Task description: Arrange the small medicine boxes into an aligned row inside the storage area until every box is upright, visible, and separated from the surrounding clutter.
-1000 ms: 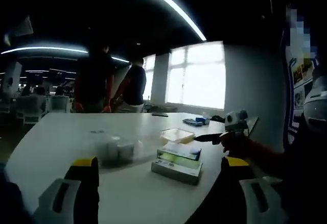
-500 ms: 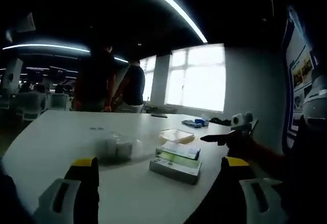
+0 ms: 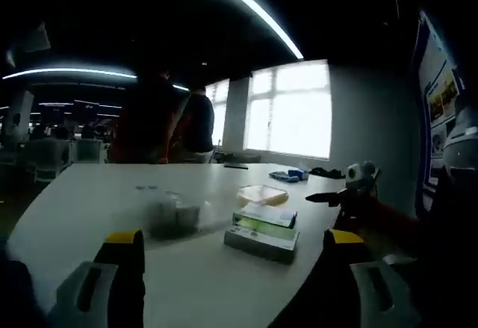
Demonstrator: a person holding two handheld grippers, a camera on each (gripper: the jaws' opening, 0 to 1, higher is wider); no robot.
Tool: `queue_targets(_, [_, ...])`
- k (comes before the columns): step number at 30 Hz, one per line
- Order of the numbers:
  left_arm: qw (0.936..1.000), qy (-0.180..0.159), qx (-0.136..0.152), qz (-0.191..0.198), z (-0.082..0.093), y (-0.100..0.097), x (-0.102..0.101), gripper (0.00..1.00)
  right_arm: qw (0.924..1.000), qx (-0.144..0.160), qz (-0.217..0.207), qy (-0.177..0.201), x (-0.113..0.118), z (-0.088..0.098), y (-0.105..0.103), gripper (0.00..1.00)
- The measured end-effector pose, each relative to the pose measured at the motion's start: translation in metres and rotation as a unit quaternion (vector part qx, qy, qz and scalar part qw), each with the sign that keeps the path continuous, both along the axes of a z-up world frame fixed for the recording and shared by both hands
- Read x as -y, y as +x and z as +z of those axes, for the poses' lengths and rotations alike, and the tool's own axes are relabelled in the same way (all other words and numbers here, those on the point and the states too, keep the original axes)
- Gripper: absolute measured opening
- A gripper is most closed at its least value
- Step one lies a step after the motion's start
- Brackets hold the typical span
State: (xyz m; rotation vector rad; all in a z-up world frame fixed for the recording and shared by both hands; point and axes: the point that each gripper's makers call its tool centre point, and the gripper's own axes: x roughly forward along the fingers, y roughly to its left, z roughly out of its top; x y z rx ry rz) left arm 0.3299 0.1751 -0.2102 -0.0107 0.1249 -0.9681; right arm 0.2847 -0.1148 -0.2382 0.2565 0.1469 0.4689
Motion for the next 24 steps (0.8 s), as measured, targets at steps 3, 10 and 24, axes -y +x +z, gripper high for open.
queue_targets(3, [1.0, 0.006, 0.0, 0.003, -0.001, 0.0, -0.001, 1.0, 0.9999, 0.01, -0.004, 0.002, 0.005, 0.007, -0.001, 0.98])
queue_targets(10, [1.0, 0.003, -0.004, 0.002, -0.001, -0.002, 0.001, 1.0, 0.9988, 0.022, -0.002, 0.045, 0.009, 0.017, 0.001, 0.98])
queue_targets(24, [0.9994, 0.008, -0.006, -0.034, -0.003, -0.017, 0.034, 1.0, 0.998, 0.033, -0.013, 0.053, 0.014, 0.027, -0.006, 0.98])
